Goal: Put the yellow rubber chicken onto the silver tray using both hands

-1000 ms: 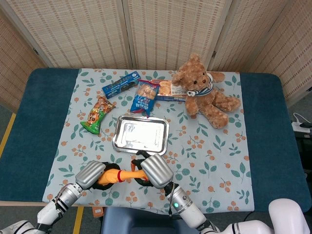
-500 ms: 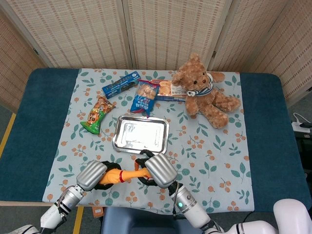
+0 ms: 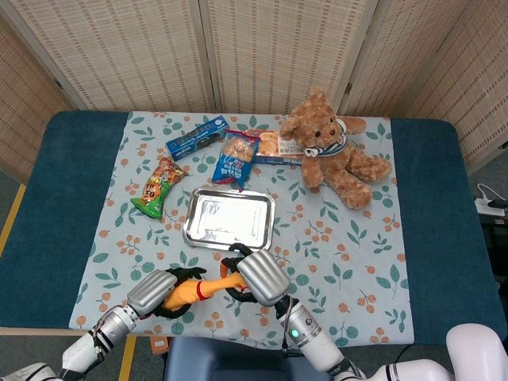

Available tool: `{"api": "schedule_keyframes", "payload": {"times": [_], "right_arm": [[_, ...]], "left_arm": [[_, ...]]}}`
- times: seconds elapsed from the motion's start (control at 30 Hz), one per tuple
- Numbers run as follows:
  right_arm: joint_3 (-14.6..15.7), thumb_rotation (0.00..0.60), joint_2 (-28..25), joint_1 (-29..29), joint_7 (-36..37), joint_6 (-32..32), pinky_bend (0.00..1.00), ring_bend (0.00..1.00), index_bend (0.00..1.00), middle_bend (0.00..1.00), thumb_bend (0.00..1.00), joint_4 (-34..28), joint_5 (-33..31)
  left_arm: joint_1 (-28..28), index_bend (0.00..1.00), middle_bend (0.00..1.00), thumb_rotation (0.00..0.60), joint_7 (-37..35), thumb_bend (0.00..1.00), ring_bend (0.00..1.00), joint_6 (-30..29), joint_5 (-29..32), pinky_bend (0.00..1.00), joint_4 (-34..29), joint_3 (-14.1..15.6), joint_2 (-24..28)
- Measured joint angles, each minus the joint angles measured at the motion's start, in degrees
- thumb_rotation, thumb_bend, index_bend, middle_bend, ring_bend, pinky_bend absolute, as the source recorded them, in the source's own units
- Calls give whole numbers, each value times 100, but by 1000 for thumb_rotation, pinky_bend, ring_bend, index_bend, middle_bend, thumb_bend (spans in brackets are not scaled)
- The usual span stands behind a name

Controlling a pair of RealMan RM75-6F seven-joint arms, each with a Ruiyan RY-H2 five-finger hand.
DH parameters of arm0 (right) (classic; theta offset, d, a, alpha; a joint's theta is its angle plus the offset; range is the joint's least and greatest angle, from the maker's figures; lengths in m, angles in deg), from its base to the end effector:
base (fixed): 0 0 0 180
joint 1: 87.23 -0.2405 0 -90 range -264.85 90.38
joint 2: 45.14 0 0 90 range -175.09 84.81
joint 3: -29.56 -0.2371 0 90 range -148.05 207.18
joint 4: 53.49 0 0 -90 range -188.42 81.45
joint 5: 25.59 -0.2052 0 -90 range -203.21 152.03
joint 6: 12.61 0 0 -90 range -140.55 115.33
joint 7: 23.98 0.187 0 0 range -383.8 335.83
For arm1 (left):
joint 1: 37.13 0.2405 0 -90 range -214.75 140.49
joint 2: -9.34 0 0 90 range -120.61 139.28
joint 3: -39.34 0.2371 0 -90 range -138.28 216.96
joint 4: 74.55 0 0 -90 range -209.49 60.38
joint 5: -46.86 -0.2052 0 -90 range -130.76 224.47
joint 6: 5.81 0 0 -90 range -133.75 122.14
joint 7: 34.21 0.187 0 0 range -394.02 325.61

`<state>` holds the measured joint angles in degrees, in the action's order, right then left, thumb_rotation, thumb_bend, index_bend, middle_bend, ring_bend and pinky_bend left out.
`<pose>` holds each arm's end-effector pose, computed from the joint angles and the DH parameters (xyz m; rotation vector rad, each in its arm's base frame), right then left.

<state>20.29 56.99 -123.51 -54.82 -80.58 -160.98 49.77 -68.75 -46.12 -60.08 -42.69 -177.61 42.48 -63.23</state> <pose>0.0112 -0.2522 -0.0404 1.8888 -1.0564 1.4163 -0.1454 0.2478 -0.0094 -2.0643 -1.4276 -1.0634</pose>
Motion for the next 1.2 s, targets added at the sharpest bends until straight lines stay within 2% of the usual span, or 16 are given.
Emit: {"api": "schedule_keyframes", "payload": {"times": [0.23,0.33,0.4,0.47,0.5,0.67,0.7,0.87,0.97,1.1,1.2], "right_arm": [[-5,600,5,-1,-21,-12,779,733,828,664,343,-18,-16],[-10,600,-6,-1,-30,-26,779,733,828,665,343,-44,-5],[-16,600,-18,0,-35,-35,779,733,828,664,344,-57,-4],[-15,600,-28,3,-34,-37,779,733,828,664,344,-65,-10],[-13,600,-36,6,-36,-39,779,733,828,664,344,-70,-13],[-4,600,-50,7,-42,-38,779,733,828,664,343,-73,-20],[-2,600,-55,7,-49,-38,779,733,828,664,343,-70,-22],[-9,600,-78,9,-45,-34,779,733,828,665,343,-54,-50],[-10,600,-95,13,-18,-26,779,733,828,664,343,-43,-74],[0,600,-112,14,15,-4,779,733,828,664,343,-39,-95],[10,600,-120,16,19,-9,779,733,828,664,343,-52,-80]], "left_arm": [[-284,0,0,600,-730,290,0,452,-14,59,-235,97,348],[-365,16,3,600,-815,305,4,574,4,140,-282,106,453],[-343,155,108,600,-762,353,100,493,28,252,-286,89,437],[-296,398,346,600,-687,472,298,352,54,393,-282,69,393],[-256,449,404,600,-655,512,342,257,82,434,-281,56,351],[-126,749,743,600,-557,811,649,-9,163,766,-219,-4,174],[-88,775,770,600,-512,835,673,-90,182,793,-199,-22,119],[60,825,856,600,-166,952,762,-438,201,883,-122,-92,-68],[184,826,901,600,126,978,811,-792,129,922,-61,-133,-240],[333,824,900,600,421,982,810,-1138,-86,910,62,-153,-476],[377,815,878,600,432,929,787,-1158,-19,891,70,-173,-534]]}}
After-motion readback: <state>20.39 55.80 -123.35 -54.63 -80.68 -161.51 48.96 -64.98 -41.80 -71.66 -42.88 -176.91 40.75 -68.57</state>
